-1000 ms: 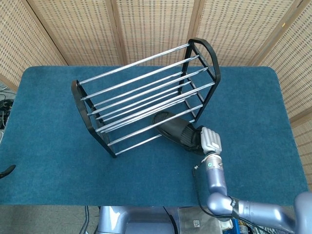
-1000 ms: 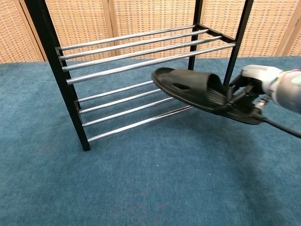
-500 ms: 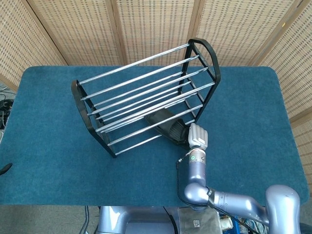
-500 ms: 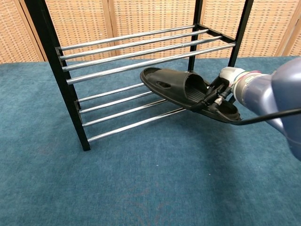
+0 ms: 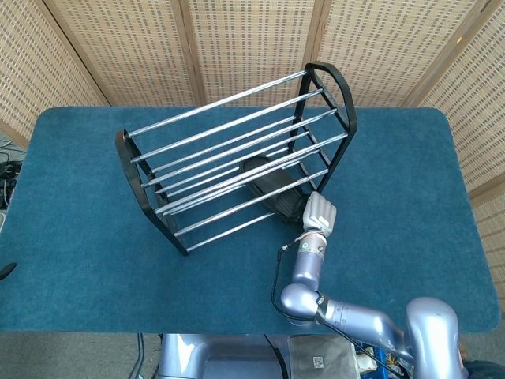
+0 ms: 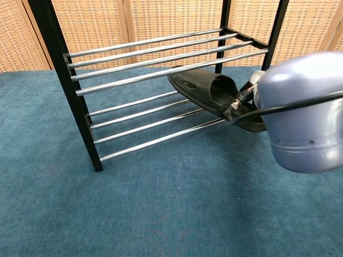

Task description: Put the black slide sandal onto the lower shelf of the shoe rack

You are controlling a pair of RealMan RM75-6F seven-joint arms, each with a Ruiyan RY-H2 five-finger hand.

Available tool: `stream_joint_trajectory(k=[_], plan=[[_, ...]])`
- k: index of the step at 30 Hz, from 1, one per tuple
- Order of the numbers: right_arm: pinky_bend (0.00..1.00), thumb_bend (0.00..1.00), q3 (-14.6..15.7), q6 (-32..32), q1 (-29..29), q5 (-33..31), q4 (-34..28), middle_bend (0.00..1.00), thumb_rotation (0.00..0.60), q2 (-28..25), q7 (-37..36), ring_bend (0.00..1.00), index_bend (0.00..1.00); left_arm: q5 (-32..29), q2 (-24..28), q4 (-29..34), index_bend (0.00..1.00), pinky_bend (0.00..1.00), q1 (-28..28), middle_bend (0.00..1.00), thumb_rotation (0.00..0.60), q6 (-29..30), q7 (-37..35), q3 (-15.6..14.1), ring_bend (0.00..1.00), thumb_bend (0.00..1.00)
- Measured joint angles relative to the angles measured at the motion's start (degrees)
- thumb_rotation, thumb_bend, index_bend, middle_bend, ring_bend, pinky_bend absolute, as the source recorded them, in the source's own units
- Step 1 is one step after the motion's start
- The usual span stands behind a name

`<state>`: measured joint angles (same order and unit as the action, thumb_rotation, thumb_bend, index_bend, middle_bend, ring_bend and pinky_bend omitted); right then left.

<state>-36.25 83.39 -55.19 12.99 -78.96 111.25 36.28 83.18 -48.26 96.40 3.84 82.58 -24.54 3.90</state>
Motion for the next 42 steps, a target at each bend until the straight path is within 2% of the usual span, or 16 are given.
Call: stream_joint_trajectory(k=[17, 26, 42], plan=[[0.69, 0.48, -4.4, 1.8, -5.8, 2.2, 9.5, 0.73, 0.600, 7.9, 0.4, 0.66, 0.65, 0.1, 0.3, -1.1, 0.00, 0.00, 0.9, 0.00, 0.600, -1.8, -2.0, -0.1, 0.00, 0.19], [0.67, 0.48, -4.8, 0.1, -7.7, 5.9, 13.7, 0.73, 0.600, 10.2, -0.9, 0.66, 0.65, -0.2, 0.4, -1.4, 0.00, 0.00, 1.2, 0.00, 0.600, -2.5, -2.7, -0.1, 0.00, 0.19], [0.67, 0.48, -5.8, -4.7, -9.4, 8.7, 20.5, 0.72, 0.600, 13.4, -2.0, 0.66, 0.66, -1.2, 0.3, -1.5, 0.00, 0.00, 2.0, 0.00, 0.600, -4.1, -2.5, 0.0, 0.00, 0.19]])
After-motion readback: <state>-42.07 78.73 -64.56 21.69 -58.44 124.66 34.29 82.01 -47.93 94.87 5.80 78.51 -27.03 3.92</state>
